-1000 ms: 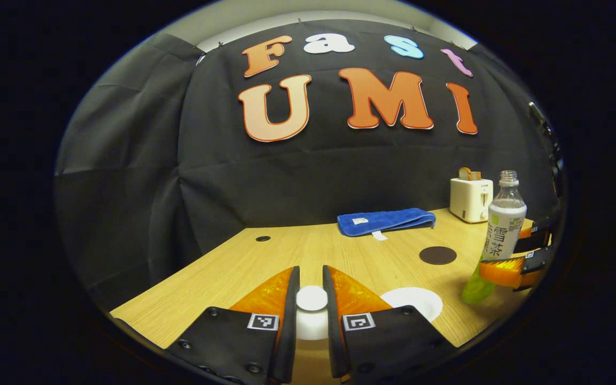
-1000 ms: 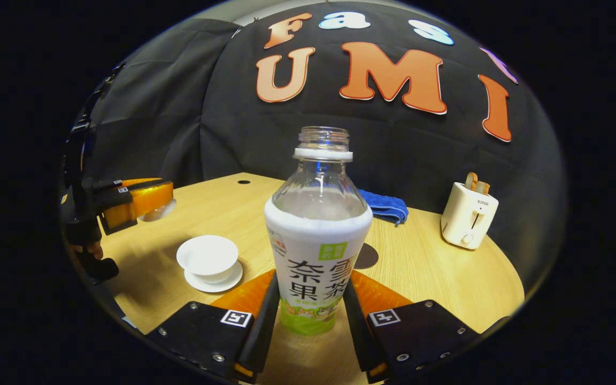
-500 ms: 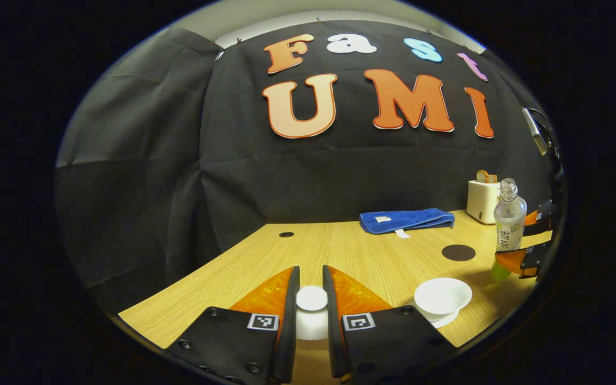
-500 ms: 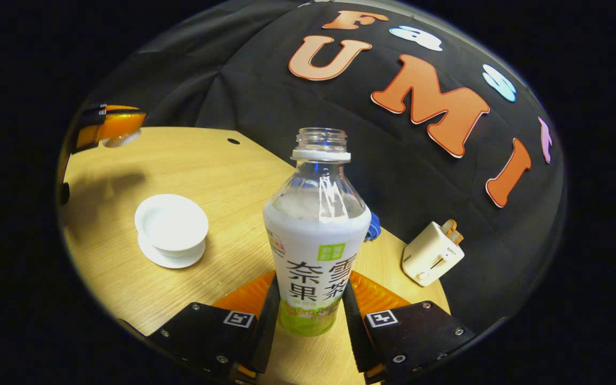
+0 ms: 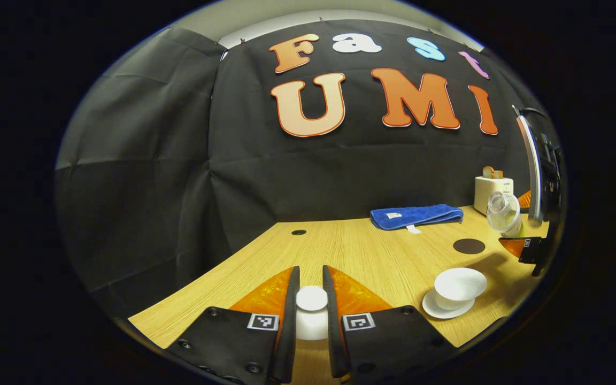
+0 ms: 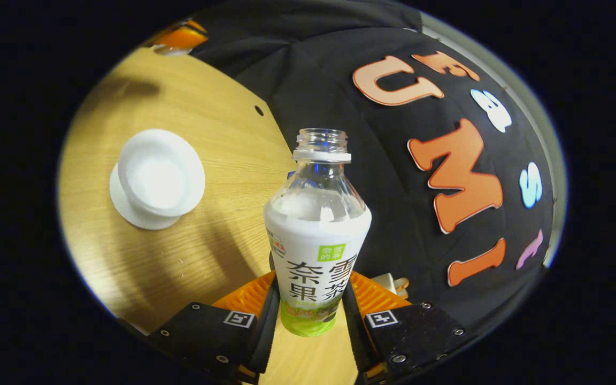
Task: Open the teacup lid with one hand, grasp the water bottle and pour water into the teacup with the other hand; after pouring, place the water bottle on the coaster and then close the teacup lid.
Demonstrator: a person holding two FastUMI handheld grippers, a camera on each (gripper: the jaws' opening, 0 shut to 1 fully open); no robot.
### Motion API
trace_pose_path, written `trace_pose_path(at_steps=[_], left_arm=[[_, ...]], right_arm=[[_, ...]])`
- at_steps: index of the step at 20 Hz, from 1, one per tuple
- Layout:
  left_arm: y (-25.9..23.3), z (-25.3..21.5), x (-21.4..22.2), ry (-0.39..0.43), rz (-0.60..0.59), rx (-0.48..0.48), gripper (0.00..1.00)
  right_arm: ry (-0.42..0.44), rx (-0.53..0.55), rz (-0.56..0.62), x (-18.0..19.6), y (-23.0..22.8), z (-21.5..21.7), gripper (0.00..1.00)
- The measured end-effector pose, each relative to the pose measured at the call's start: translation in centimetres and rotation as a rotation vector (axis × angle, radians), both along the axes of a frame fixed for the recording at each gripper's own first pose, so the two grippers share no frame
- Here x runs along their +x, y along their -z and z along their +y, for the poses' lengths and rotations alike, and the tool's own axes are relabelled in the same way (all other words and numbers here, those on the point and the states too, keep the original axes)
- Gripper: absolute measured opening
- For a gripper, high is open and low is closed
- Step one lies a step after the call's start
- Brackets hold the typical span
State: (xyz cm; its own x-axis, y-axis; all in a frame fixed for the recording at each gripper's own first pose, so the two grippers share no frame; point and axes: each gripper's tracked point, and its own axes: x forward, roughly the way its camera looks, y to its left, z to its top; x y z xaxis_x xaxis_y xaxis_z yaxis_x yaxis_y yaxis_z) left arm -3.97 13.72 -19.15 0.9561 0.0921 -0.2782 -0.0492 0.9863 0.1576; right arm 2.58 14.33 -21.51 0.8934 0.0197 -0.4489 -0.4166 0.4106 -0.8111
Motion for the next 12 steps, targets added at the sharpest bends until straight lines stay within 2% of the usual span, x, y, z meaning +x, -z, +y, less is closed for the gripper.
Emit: trace_pose_path(at_steps=[6,7,8,12], left_arm=[[-0.4,1.9,-0.5,-0.024,0.003,0.01,0.3],[-0.3,2.0,-0.5,-0.025,0.004,0.008,0.29],[-0.3,2.1,-0.6,-0.029,0.005,0.011,0.29],[0.2,2.6,-0.8,-0.036,0.012,0.008,0.29]], right_arm=[[-0.108,-0.188,-0.109,0.8,-0.6,0.7,0.61],[-0.122,-0.213,-0.125,1.1,-0.6,0.8,0.64],[-0.14,-0.238,-0.138,1.1,-0.8,1.0,0.61],[-0.189,-0.327,-0.19,1.5,-0.6,1.4,0.61]])
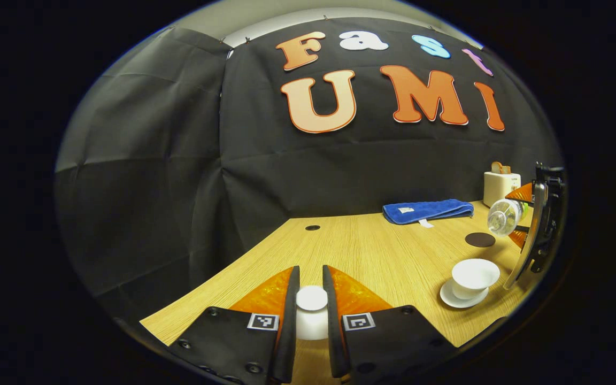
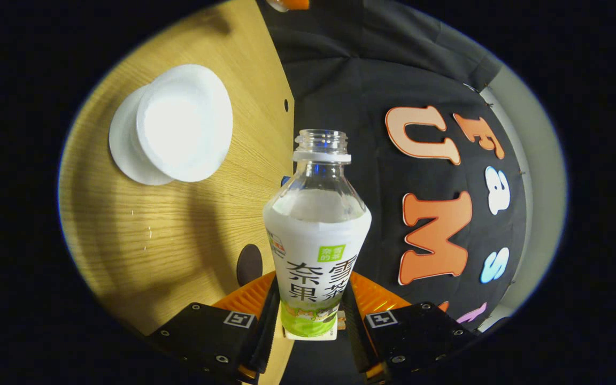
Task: Open the teacup lid with one hand, grasp the water bottle and pour water into the teacup with the other hand; after pouring, place the water bottle on the coaster and then close the teacup lid.
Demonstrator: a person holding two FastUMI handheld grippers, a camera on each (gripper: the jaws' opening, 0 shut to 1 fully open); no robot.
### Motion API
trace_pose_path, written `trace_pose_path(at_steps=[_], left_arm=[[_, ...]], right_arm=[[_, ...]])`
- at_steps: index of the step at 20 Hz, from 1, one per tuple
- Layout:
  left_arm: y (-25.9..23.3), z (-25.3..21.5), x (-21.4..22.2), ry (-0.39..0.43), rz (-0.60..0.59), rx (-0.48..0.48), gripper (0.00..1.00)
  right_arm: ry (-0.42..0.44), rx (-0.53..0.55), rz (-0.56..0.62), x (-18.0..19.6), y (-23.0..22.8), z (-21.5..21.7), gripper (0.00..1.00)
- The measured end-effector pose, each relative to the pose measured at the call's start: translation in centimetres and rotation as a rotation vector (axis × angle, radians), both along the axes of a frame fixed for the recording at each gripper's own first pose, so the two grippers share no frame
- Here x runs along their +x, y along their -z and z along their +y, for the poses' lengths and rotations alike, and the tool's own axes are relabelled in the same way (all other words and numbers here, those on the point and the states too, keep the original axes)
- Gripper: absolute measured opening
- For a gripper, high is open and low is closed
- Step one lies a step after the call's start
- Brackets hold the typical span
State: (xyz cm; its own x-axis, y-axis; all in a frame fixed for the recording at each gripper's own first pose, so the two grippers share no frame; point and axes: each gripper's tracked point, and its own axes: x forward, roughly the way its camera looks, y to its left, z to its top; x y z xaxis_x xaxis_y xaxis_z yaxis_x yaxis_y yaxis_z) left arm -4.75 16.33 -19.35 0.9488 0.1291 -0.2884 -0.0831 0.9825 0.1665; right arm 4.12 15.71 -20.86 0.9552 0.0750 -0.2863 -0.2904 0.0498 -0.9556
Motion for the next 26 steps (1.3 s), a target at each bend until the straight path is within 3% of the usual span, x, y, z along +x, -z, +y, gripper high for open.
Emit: trace_pose_path(at_steps=[7,12,14,15,26], left_arm=[[0.5,1.0,-0.8,-0.014,0.011,0.004,0.26],[0.3,1.2,-1.1,-0.015,0.007,0.007,0.29],[0.5,1.2,-1.2,-0.013,0.01,0.003,0.26],[0.6,1.2,-1.2,-0.013,0.009,0.004,0.3],[0.5,1.0,-1.3,-0.008,0.008,-0.001,0.3]], right_arm=[[-0.076,-0.136,-0.137,0.6,-0.9,0.5,0.61],[-0.143,-0.229,-0.243,0.7,-2.1,1.1,0.61],[-0.162,-0.247,-0.275,0.8,-2.3,1.1,0.61],[-0.168,-0.25,-0.283,1.0,-2.3,1.2,0.61],[-0.218,-0.314,-0.406,1.5,-3.6,1.2,0.61]])
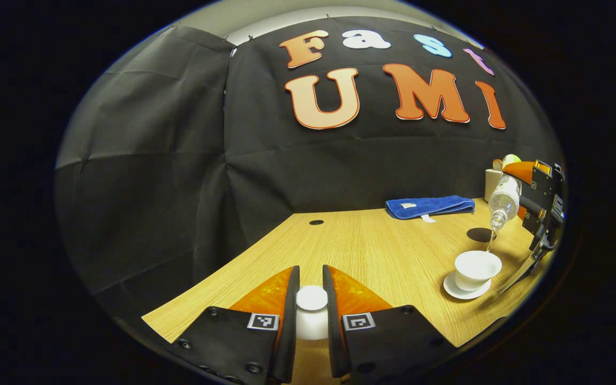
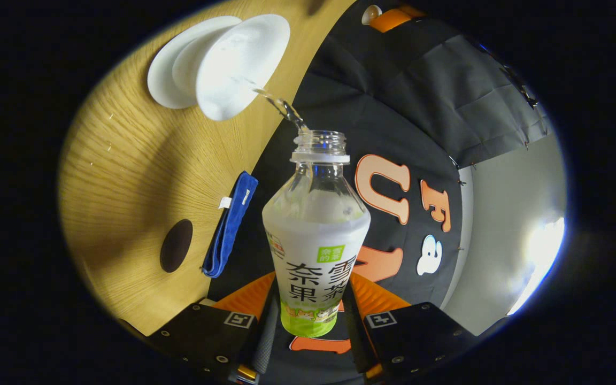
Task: Open the teacup lid with one hand, grasp the water bottle and pour water into the teacup with the other hand; after pouring, place the water bottle on the coaster and then close the teacup lid.
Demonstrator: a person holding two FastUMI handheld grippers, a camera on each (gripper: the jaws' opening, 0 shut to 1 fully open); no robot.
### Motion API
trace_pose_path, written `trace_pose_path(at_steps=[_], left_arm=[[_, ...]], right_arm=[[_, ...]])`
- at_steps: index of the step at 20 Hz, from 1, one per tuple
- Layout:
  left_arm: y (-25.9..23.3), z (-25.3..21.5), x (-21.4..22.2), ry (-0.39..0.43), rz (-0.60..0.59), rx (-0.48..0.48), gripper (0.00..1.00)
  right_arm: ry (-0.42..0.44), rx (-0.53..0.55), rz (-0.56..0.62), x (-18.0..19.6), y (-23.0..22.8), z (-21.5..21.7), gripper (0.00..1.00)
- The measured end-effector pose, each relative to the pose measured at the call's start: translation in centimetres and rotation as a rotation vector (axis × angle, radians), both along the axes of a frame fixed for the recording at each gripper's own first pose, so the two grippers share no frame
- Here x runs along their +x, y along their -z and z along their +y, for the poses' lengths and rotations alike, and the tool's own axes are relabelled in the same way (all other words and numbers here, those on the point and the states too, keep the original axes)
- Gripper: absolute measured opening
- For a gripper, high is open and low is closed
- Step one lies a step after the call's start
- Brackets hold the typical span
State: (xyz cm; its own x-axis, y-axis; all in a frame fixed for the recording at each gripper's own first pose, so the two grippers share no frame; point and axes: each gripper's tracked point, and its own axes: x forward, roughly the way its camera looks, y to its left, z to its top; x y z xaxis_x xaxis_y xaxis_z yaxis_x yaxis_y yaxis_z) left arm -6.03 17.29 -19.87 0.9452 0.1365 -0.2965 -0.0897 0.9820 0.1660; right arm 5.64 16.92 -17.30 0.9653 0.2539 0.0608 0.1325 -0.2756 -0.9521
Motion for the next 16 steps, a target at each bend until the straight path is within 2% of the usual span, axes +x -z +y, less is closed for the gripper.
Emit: trace_pose_path(at_steps=[3,4,5,8,10,11,12,15,16], left_arm=[[0.1,0.0,-0.1,0.003,0.004,-0.003,0.29],[0.0,0.0,-0.2,0.002,0.003,-0.003,0.27],[0.1,0.1,-0.3,0.002,0.005,-0.003,0.29],[0.1,-0.2,-0.3,0.008,0.008,-0.012,0.26],[0.0,-0.3,-0.4,0.012,0.004,-0.016,0.3],[-0.1,-0.3,-0.3,0.012,0.003,-0.016,0.26],[0.0,-0.3,-0.3,0.013,0.001,-0.017,0.3],[-0.1,-0.3,-0.2,0.012,-0.004,-0.022,0.3],[0.0,-0.4,-0.2,0.014,-0.001,-0.025,0.27]], right_arm=[[-0.026,-0.026,-0.044,-0.1,-0.4,0.4,0.61],[-0.037,-0.033,-0.056,-0.1,-0.5,0.5,0.64],[-0.048,-0.035,-0.06,-0.1,-0.5,0.5,0.61],[-0.077,-0.052,-0.073,0.0,-0.6,0.8,0.61],[-0.104,-0.077,-0.093,0.0,-0.9,1.0,0.61],[-0.11,-0.084,-0.102,0.3,-1.0,0.9,0.61],[-0.115,-0.087,-0.107,0.2,-0.9,0.9,0.61],[-0.149,-0.118,-0.128,0.0,-1.0,1.3,0.61],[-0.162,-0.129,-0.129,-0.2,-1.0,1.5,0.61]])
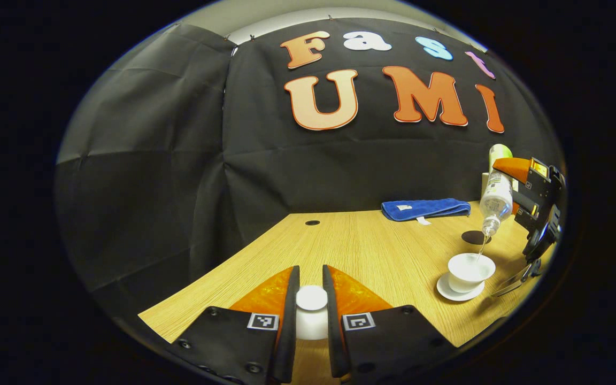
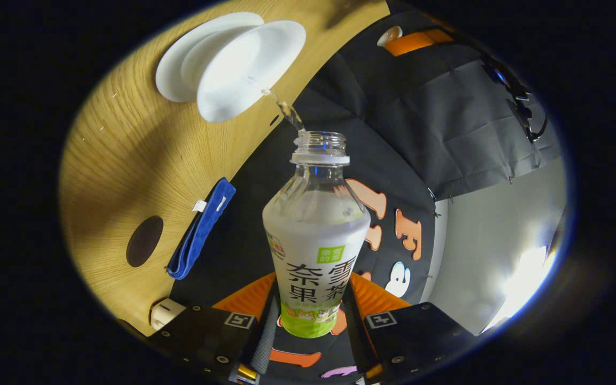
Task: Open the teacup lid with one hand, grasp the water bottle and pour water into the teacup with the other hand; after pouring, place the water bottle on the coaster and then close the teacup lid.
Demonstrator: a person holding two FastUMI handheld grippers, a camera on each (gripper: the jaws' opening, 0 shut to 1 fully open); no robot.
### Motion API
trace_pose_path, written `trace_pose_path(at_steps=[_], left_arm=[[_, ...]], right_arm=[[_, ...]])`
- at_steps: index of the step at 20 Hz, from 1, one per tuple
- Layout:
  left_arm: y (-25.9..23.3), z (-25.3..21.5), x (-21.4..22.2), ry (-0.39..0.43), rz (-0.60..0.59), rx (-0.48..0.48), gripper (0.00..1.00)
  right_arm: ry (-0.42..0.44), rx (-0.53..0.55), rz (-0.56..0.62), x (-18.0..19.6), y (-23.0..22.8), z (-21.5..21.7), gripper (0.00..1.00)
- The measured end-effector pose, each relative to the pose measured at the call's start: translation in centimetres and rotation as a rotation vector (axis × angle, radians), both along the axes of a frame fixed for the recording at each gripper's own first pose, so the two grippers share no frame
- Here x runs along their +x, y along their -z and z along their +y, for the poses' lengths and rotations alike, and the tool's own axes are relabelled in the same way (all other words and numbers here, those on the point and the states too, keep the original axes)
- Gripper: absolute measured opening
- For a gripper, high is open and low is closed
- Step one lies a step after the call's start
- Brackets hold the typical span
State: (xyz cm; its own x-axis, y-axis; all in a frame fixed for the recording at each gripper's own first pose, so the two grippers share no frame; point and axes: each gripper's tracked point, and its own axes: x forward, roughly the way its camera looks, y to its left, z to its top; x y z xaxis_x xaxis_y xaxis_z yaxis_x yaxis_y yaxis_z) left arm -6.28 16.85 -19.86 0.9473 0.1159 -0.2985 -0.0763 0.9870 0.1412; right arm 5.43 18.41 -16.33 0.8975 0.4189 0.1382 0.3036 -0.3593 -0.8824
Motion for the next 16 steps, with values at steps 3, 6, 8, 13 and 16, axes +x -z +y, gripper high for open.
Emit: trace_pose_path(at_steps=[3,6,8,13,16], left_arm=[[0.2,0.1,-0.3,0.0,0.011,0.003,0.27],[0.1,0.2,-0.4,-0.002,0.01,-0.004,0.3],[0.2,0.1,-0.3,-0.002,0.01,-0.008,0.27],[0.3,-0.1,-0.5,-0.005,0.017,-0.018,0.29],[0.2,-0.2,-0.4,-0.007,0.016,-0.019,0.26]], right_arm=[[-0.026,-0.025,0.001,-0.1,-0.1,0.4,0.61],[-0.038,-0.035,-0.014,-0.5,0.0,0.7,0.61],[-0.052,-0.041,-0.01,-0.6,0.2,0.8,0.61],[-0.082,-0.04,0.014,-0.4,0.5,1.3,0.6],[-0.088,-0.027,0.023,-0.4,0.6,1.4,0.6]])
